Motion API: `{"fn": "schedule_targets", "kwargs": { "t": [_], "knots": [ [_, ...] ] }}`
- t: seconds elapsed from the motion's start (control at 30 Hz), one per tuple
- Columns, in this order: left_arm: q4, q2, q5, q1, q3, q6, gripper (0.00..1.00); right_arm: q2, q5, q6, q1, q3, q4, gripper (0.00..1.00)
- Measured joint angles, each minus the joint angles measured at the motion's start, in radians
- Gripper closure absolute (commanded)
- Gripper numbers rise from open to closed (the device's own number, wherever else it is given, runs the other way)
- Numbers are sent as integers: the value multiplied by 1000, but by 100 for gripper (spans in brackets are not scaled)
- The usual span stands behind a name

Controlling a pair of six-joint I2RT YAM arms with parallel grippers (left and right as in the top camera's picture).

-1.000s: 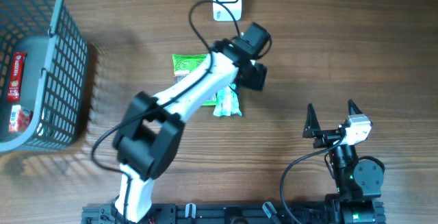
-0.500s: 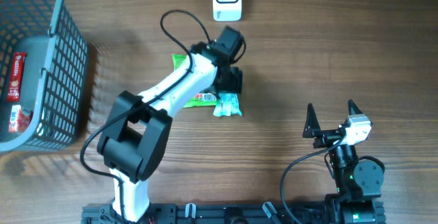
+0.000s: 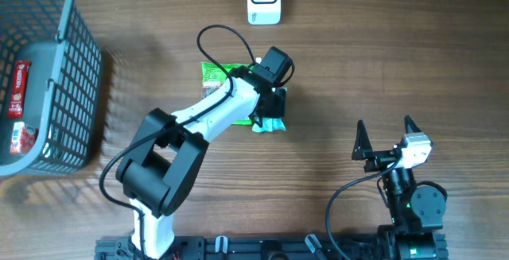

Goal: Scan the item barcode

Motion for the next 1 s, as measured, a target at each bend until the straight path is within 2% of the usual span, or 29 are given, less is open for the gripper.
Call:
{"fn": "schedule_targets", "kwargs": {
  "t": [0.17,0.3,0.43,0.5,0.57,0.6,0.63,0.67,0.93,0.97,1.0],
  "knots": [
    [-17,-137,-140,45,10,33,64,0,0,0,0,0,0,0],
    [-50,-180,-219,147,24,91,65,0,0,0,0,0,0,0],
    [-87,-167,-216,240,24,110,66,0,0,0,0,0,0,0],
    [-80,-152,-195,254,18,113,64,0,0,0,0,0,0,0],
    [-75,-126,-173,256,5,117,51,0,0,0,0,0,0,0],
    [-73,-109,-163,256,0,117,39,0,0,0,0,0,0,0],
    [-70,-96,-154,256,-3,125,23,0,0,0,0,0,0,0],
    [-69,-83,-147,254,-6,128,0,0,0,0,0,0,0,0],
    [-81,-88,-120,268,-5,128,0,0,0,0,0,0,0,0],
    [-79,-110,-120,274,-2,128,3,0,0,0,0,0,0,0],
    [-78,-134,-120,280,2,128,14,0,0,0,0,0,0,0]
  ]
}}
